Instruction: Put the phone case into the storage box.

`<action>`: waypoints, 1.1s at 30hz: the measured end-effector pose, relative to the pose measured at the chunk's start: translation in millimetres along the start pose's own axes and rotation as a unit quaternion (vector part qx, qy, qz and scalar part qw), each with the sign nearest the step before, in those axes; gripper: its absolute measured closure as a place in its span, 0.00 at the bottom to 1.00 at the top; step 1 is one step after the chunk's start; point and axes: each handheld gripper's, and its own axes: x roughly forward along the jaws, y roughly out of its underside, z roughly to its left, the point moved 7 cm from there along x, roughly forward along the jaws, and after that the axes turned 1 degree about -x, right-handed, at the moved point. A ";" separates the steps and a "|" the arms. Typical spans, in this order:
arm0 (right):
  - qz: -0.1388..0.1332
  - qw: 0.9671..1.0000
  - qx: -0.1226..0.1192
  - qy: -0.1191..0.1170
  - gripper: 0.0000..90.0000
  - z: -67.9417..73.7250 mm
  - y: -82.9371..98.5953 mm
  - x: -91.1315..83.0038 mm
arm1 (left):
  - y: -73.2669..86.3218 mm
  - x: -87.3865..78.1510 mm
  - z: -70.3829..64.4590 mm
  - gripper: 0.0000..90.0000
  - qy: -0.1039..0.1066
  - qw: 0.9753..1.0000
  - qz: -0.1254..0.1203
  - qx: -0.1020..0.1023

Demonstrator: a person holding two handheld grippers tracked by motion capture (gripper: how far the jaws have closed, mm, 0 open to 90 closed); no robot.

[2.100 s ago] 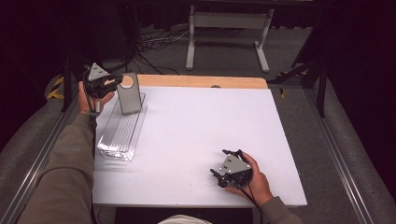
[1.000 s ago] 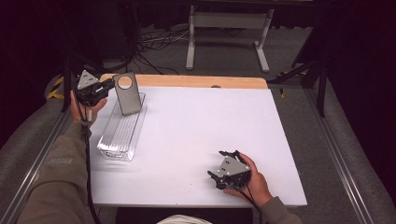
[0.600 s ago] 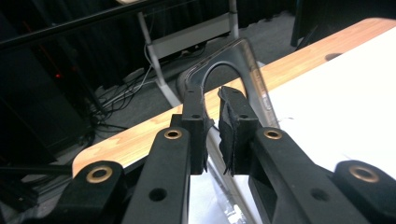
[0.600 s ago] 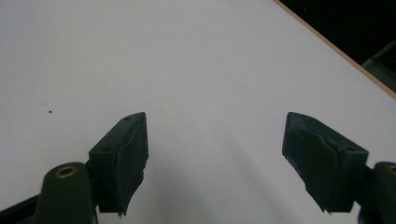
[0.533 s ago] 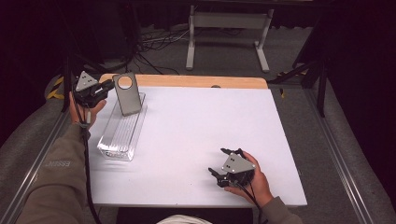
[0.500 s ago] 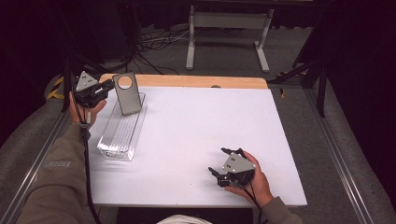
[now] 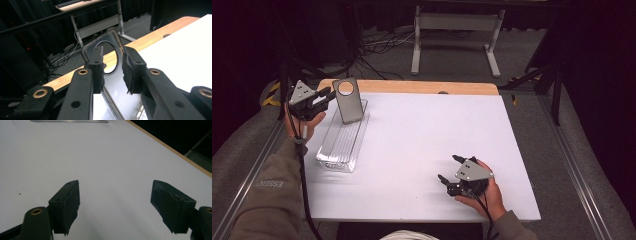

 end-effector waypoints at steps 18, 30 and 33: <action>-0.003 1.000 0.000 0.009 0.26 -6.2 -2.8 -3.5 | 3.5 -15.3 -17.3 0.46 0.016 1.000 -0.019 -0.010; -0.010 1.000 -0.007 0.016 0.27 -7.1 -5.7 -6.5 | 14.2 -25.4 -28.7 0.12 0.021 1.000 -0.015 -0.013; -0.012 1.000 -0.008 0.016 0.27 -6.5 -6.4 -6.8 | 16.6 -30.1 -35.9 0.08 0.032 0.999 -0.013 -0.021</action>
